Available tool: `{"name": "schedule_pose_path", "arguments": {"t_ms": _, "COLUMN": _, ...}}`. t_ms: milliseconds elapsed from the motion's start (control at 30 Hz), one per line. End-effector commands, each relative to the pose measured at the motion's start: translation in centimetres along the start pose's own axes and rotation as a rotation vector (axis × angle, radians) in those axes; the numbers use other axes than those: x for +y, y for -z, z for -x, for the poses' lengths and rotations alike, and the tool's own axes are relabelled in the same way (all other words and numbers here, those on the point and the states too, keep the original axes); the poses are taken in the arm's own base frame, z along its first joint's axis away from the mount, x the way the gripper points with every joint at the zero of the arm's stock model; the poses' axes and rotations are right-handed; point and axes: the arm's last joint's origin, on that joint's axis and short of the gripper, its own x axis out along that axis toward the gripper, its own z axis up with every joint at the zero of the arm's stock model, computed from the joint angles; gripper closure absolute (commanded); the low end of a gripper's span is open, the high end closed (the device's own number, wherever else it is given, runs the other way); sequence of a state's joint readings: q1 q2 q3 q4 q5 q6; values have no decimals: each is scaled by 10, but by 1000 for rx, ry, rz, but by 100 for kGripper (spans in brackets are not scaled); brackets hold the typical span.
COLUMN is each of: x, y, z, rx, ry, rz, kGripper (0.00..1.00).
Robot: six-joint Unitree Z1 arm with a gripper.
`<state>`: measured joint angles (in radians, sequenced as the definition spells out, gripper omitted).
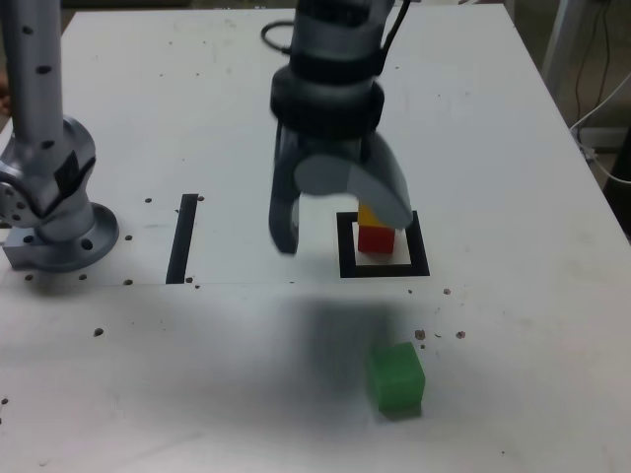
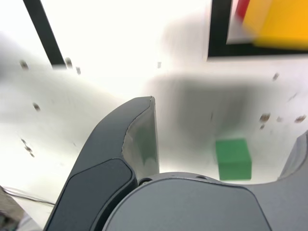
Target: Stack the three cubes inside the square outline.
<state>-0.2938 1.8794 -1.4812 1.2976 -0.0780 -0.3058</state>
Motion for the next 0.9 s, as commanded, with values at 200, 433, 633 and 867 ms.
{"name": "schedule_pose_path", "arguments": {"t_ms": 200, "x": -54, "y": 0, "z": -15, "rx": -3, "ry": 13, "rz": 110, "kGripper": 0}}
{"name": "schedule_pose_path", "arguments": {"t_ms": 433, "x": -75, "y": -15, "z": -31, "rx": -7, "ry": 12, "rz": 108, "kGripper": 0}}
{"name": "schedule_pose_path", "arguments": {"t_ms": 633, "x": -82, "y": -27, "z": -45, "rx": -1, "ry": -16, "rz": 122, "kGripper": 0}}
{"name": "schedule_pose_path", "arguments": {"t_ms": 867, "x": -98, "y": -43, "z": -52, "rx": 3, "ry": -27, "rz": 117, "kGripper": 0}}
